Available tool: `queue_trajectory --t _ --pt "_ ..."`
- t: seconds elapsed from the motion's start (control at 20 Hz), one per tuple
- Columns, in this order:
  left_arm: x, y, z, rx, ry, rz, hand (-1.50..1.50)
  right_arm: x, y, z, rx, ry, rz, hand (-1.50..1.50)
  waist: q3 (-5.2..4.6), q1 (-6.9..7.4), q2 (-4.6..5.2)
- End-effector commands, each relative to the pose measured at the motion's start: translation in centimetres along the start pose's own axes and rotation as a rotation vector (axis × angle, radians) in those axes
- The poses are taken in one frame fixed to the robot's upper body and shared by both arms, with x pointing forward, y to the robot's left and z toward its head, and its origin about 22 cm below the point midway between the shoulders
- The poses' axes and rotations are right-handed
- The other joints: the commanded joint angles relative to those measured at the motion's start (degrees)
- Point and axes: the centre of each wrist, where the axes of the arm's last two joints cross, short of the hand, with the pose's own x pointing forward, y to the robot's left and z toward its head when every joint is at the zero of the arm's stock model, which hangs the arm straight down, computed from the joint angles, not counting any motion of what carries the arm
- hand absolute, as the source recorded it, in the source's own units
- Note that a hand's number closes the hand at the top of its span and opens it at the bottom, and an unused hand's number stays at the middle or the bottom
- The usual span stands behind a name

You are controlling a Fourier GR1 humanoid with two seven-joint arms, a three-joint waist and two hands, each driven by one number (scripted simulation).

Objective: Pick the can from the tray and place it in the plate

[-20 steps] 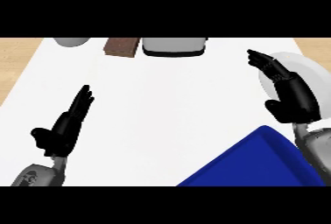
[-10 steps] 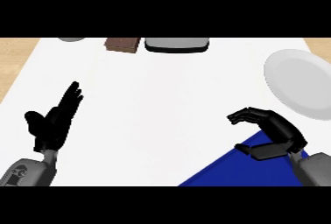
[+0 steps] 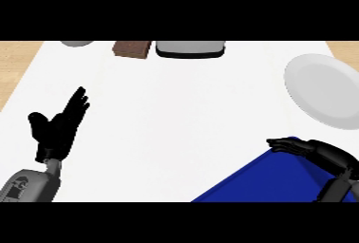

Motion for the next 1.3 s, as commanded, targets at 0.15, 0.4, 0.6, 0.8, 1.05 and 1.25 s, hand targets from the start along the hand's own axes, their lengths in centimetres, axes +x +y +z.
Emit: queue_trajectory --t 0.15,0.4,0.6,0.8,1.05,1.25 --pt "-0.3 -0.3 0.8 -0.002 0.023 0.006 0.0 1.8 -2.7 0.3 0.151 0.028 0.095 -1.5 -0.05 0.09 -0.05" --pt "0.3 -0.4 0.3 -0.012 0.016 0.0 0.0 3.2 -1.1 -3.1 0.256 0.106 0.197 -1.5 -0.06 0.3 -0.06" --pt "-0.9 -0.7 0.1 0.02 0.013 0.004 0.0 4.5 0.1 -2.5 0.362 0.178 0.252 -1.5 -0.12 -0.47 -0.15" --pt "0.3 0.6 -0.8 -0.002 0.006 0.004 0.0 4.2 -0.3 -2.9 0.382 0.204 0.368 -1.5 -0.06 -0.2 -0.04" --pt "-1.6 0.6 0.4 0.007 0.019 -0.015 0.0 6.0 1.3 -3.6 0.438 0.264 0.458 -1.5 -0.11 -0.32 -0.15" --pt "0.8 -0.3 0.4 -0.016 0.015 -0.001 0.0 5.5 2.0 -5.3 0.498 0.286 0.483 -1.5 -0.07 0.06 -0.13"
